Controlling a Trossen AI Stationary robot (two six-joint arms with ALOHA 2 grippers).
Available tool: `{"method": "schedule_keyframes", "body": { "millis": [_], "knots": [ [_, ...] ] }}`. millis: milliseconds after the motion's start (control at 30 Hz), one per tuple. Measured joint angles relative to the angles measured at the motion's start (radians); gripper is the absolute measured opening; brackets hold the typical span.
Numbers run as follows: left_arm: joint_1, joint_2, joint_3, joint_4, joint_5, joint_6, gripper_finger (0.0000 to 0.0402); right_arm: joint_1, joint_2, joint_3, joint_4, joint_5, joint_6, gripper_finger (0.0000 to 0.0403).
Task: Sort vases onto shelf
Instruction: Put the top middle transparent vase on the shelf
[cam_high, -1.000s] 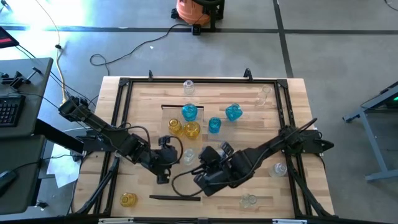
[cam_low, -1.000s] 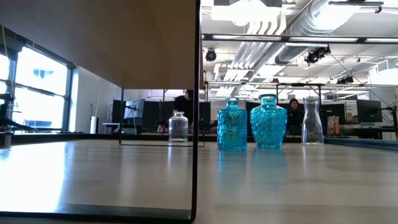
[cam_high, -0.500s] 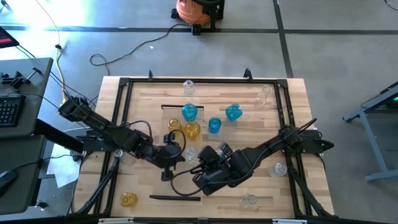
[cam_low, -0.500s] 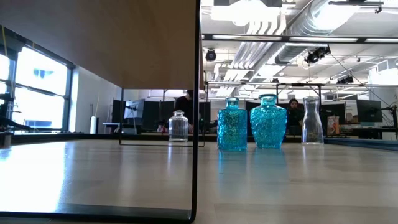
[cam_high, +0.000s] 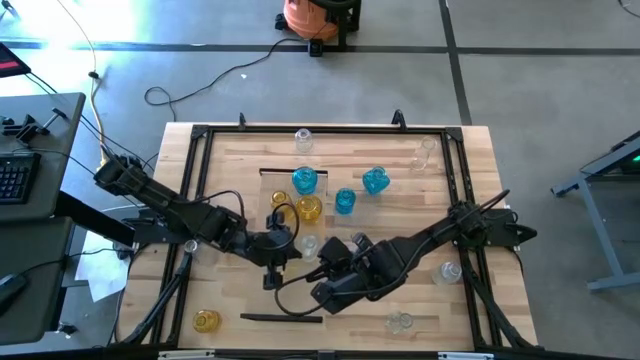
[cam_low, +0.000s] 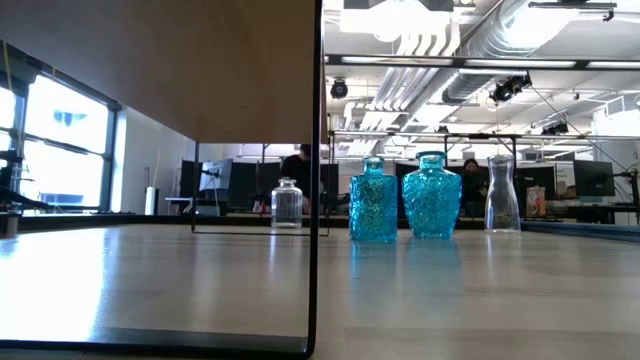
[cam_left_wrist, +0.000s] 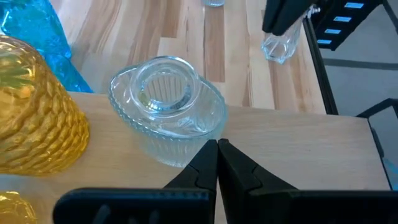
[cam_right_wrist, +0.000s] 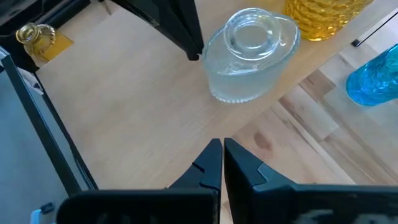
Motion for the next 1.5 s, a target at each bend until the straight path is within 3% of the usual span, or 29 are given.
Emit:
{"method": "schedule_keyframes", "body": {
  "millis": [500,767,1133,1500],
  "knots": [
    [-0.048,-0.035,0.0,-0.01,0.001,-0.026,0.0,-0.056,0.034,0.0,0.0,-0.014,0.057,0.0],
    [-0.09,-0.169,0.0,-0.073,-0.087,-0.085,0.0,-0.098,0.034,0.0,-0.025,-0.031,0.02,0.0],
    [-0.136,-0.349,0.0,-0.064,-0.091,-0.106,0.0,-0.14,0.034,-0.001,-0.105,-0.031,-0.002,0.0],
    [-0.187,-0.492,0.0,-0.019,-0.158,-0.091,0.0,-0.187,0.034,-0.001,-0.084,-0.118,-0.059,0.0]
  ]
}}
